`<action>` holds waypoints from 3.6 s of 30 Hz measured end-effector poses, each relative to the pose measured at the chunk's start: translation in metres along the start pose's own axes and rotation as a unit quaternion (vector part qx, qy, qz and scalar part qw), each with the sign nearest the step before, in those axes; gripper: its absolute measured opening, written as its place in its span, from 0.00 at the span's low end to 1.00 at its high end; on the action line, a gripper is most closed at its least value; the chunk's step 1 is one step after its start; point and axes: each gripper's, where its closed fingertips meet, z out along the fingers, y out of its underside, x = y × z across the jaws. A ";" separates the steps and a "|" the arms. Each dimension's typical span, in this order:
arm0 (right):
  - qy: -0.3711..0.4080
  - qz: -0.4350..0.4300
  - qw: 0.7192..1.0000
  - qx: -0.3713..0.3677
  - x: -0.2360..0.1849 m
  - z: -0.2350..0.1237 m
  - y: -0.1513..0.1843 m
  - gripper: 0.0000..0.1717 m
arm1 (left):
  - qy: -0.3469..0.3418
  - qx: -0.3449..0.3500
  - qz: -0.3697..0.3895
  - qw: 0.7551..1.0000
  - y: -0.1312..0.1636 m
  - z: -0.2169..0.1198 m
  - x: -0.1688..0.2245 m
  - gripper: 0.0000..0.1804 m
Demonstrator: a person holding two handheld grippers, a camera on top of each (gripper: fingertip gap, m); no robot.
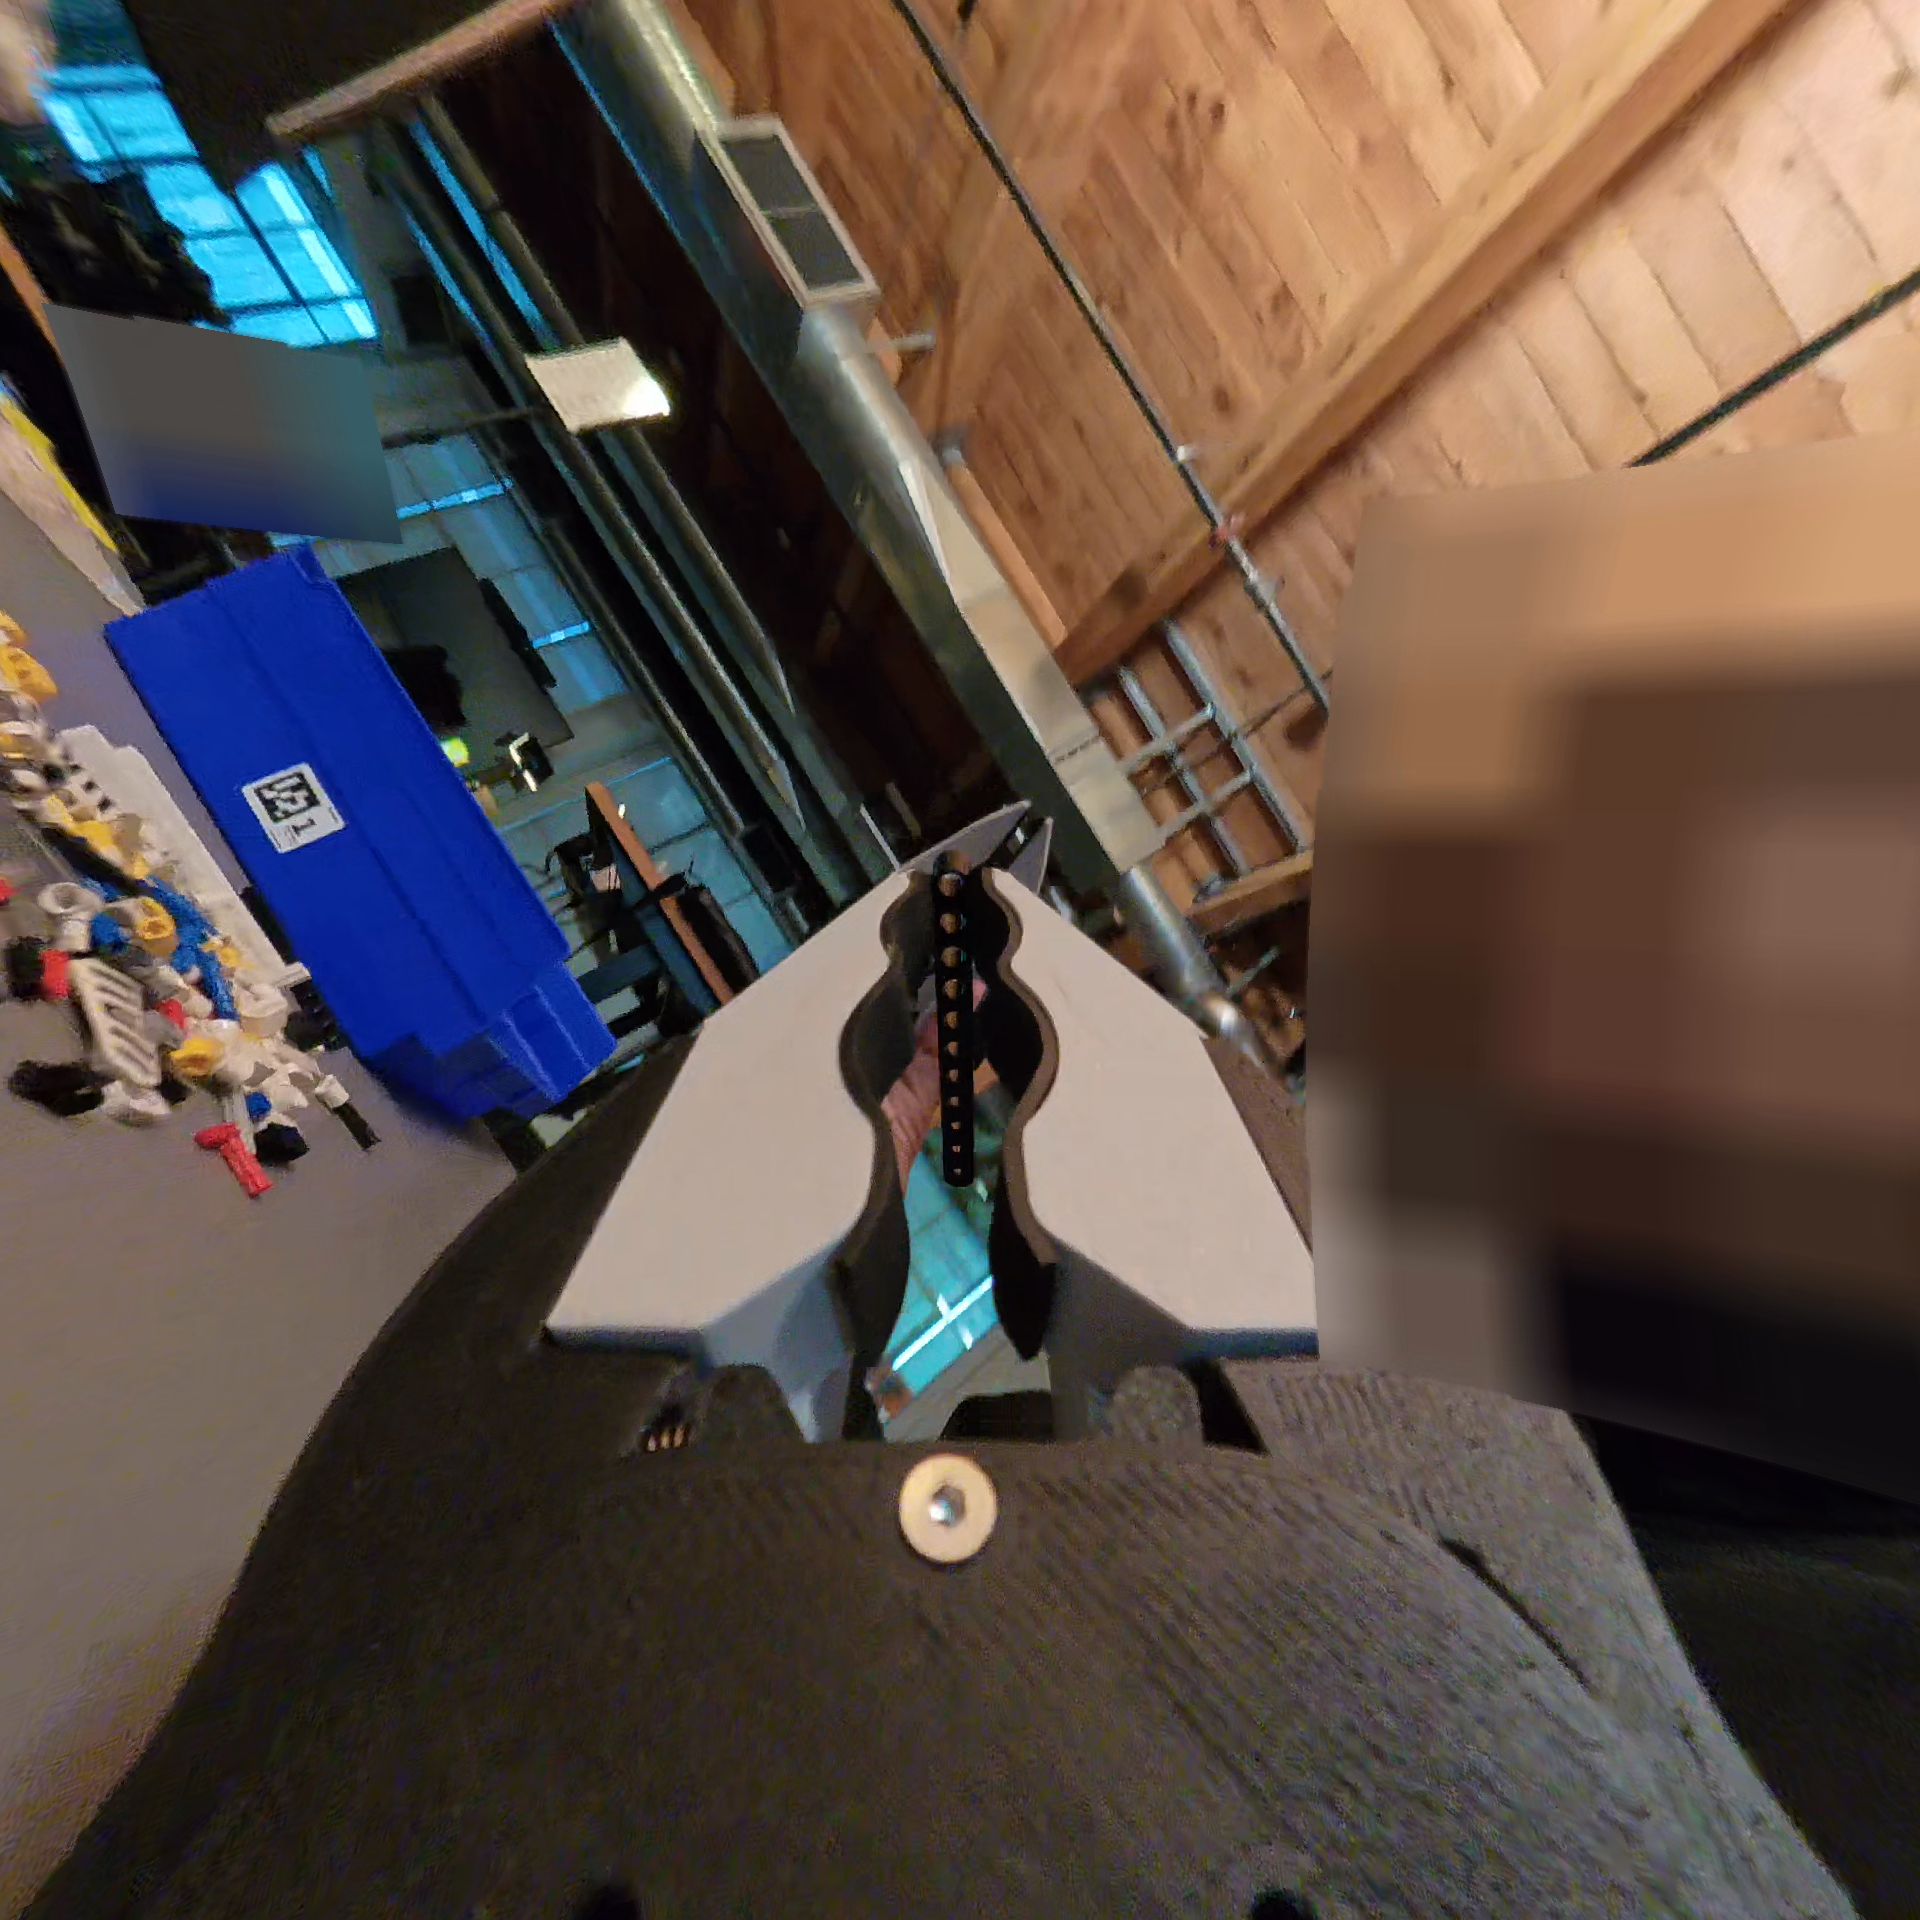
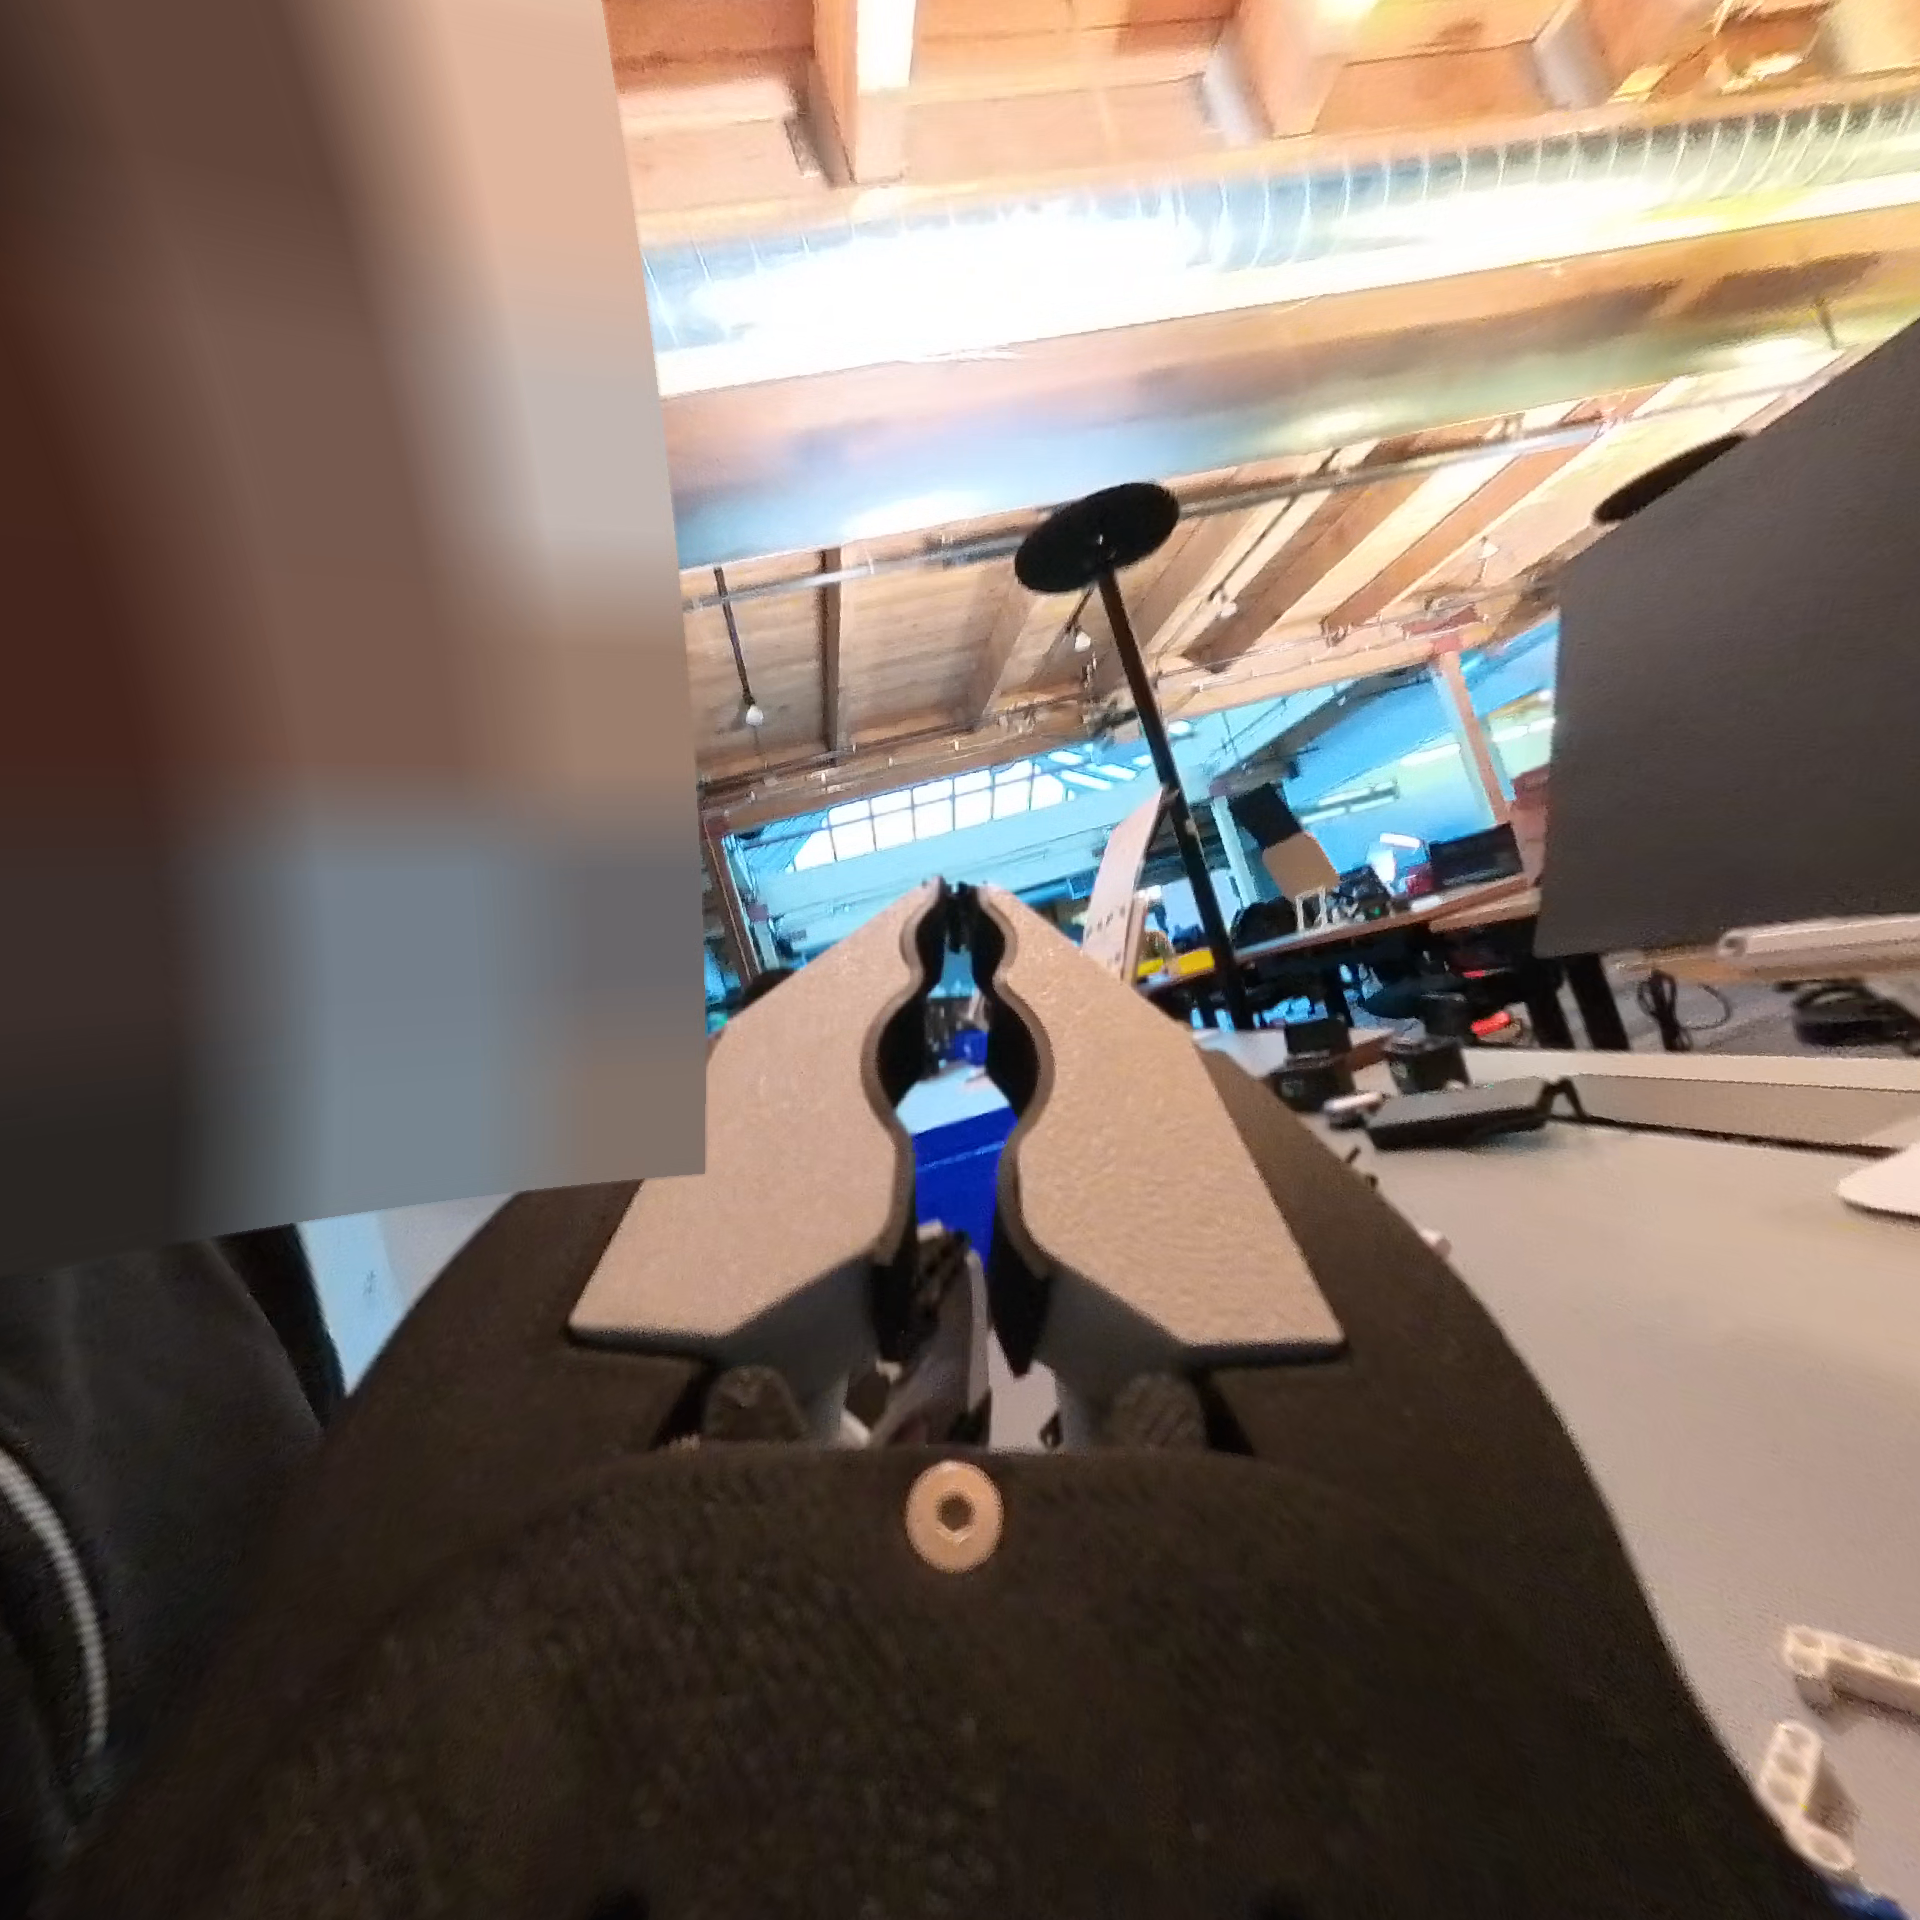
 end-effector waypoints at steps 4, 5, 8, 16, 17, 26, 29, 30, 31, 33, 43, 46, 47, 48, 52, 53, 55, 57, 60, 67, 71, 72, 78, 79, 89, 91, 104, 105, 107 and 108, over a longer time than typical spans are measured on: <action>0.019 0.046 0.994 -0.095 0.024 0.004 0.042 0.01 | 0.004 -0.052 0.046 0.998 0.016 0.016 0.011 0.03; 0.045 0.061 0.986 -0.147 0.040 0.000 0.060 0.01 | -0.003 -0.057 0.057 0.997 0.018 0.017 0.010 0.02; 0.189 0.077 0.925 -0.319 0.107 -0.046 0.118 0.01 | -0.009 -0.066 0.065 0.996 0.021 0.016 0.010 0.02; 0.294 0.091 0.866 -0.394 0.155 -0.101 0.137 0.12 | -0.029 -0.062 0.047 0.997 0.016 0.008 -0.003 0.02; 0.303 0.074 0.865 -0.394 0.157 -0.102 0.131 0.12 | -0.031 -0.066 0.042 0.996 0.016 0.008 -0.006 0.02; 0.244 0.026 0.884 -0.397 0.128 -0.084 0.108 0.16 | -0.050 -0.060 0.038 0.996 0.008 0.003 -0.018 0.02; 0.122 0.067 0.906 -0.400 0.078 -0.057 0.111 0.17 | -0.059 -0.055 0.052 0.995 0.003 0.002 -0.019 0.02; 0.085 0.079 0.908 -0.403 0.061 -0.050 0.114 0.17 | -0.062 -0.054 0.056 0.995 0.001 0.002 -0.019 0.02; 0.055 0.087 0.908 -0.406 0.046 -0.044 0.117 0.18 | -0.066 -0.053 0.062 0.995 0.000 0.001 -0.020 0.02; 0.018 0.092 0.903 -0.420 0.026 -0.035 0.126 0.22 | -0.077 -0.054 0.076 0.993 -0.002 0.001 -0.021 0.02; -0.025 0.067 0.872 -0.484 -0.002 -0.025 0.171 0.12 | -0.095 -0.056 0.137 0.984 0.000 0.002 -0.016 0.02; -0.019 0.060 0.877 -0.477 0.001 -0.023 0.170 0.05 | -0.090 -0.049 0.140 0.985 -0.002 0.001 -0.013 0.02; -0.021 0.062 0.878 -0.475 0.001 -0.023 0.169 0.05 | -0.087 -0.049 0.141 0.985 -0.002 0.001 -0.012 0.02; -0.017 0.061 0.878 -0.474 0.002 -0.024 0.168 0.04 | -0.084 -0.050 0.142 0.985 -0.001 0.002 -0.011 0.02; -0.016 0.068 0.883 -0.463 0.004 -0.024 0.162 0.04 | -0.079 -0.050 0.145 0.985 0.000 0.004 -0.010 0.02; -0.020 0.072 0.886 -0.457 0.003 -0.023 0.160 0.04 | -0.078 -0.048 0.149 0.985 0.000 0.004 -0.009 0.02; -0.026 0.080 0.889 -0.449 0.000 -0.021 0.158 0.10 | -0.081 -0.046 0.151 0.984 -0.001 0.004 -0.010 0.02; -0.020 0.075 0.887 -0.455 0.002 -0.021 0.161 0.11 | -0.079 -0.045 0.149 0.985 -0.002 0.003 -0.010 0.02; -0.009 0.055 0.879 -0.474 0.006 -0.024 0.169 0.04 | -0.079 -0.043 0.147 0.985 -0.003 0.003 -0.010 0.02; -0.017 0.056 0.899 -0.435 0.005 -0.018 0.153 0.04 | -0.075 -0.044 0.152 0.985 -0.004 0.002 -0.008 0.02; -0.003 0.046 0.902 -0.429 0.011 -0.017 0.150 0.03 | -0.076 -0.048 0.143 0.986 -0.003 0.002 -0.010 0.02; 0.008 0.042 0.903 -0.427 0.015 -0.016 0.149 0.03 | -0.078 -0.048 0.134 0.987 -0.004 0.002 -0.012 0.02; 0.200 -0.046 0.866 -0.457 0.092 -0.041 0.141 0.04 | -0.083 -0.056 0.113 0.988 -0.007 -0.004 -0.016 0.20; 0.245 -0.069 0.847 -0.467 0.113 -0.051 0.137 0.04 | -0.089 -0.063 0.124 0.986 -0.006 -0.005 -0.017 0.20; 0.436 -0.073 0.736 -0.512 0.215 -0.084 0.153 0.03 | -0.119 -0.129 0.225 0.959 0.013 -0.001 -0.012 0.19; 0.454 -0.093 0.726 -0.508 0.223 -0.082 0.150 0.03 | -0.120 -0.132 0.231 0.956 0.015 -0.003 -0.012 0.19; 0.443 -0.111 0.768 -0.449 0.225 -0.057 0.130 0.24 | -0.126 -0.125 0.236 0.955 0.007 -0.015 -0.013 0.17; 0.429 -0.113 0.787 -0.429 0.220 -0.051 0.123 0.25 | -0.128 -0.125 0.237 0.955 0.006 -0.015 -0.014 0.17; 0.395 -0.119 0.824 -0.389 0.207 -0.042 0.111 0.26 | -0.130 -0.126 0.232 0.956 0.007 -0.015 -0.018 0.17; 0.380 -0.121 0.839 -0.371 0.201 -0.038 0.106 0.26 | -0.130 -0.126 0.229 0.956 0.007 -0.015 -0.019 0.17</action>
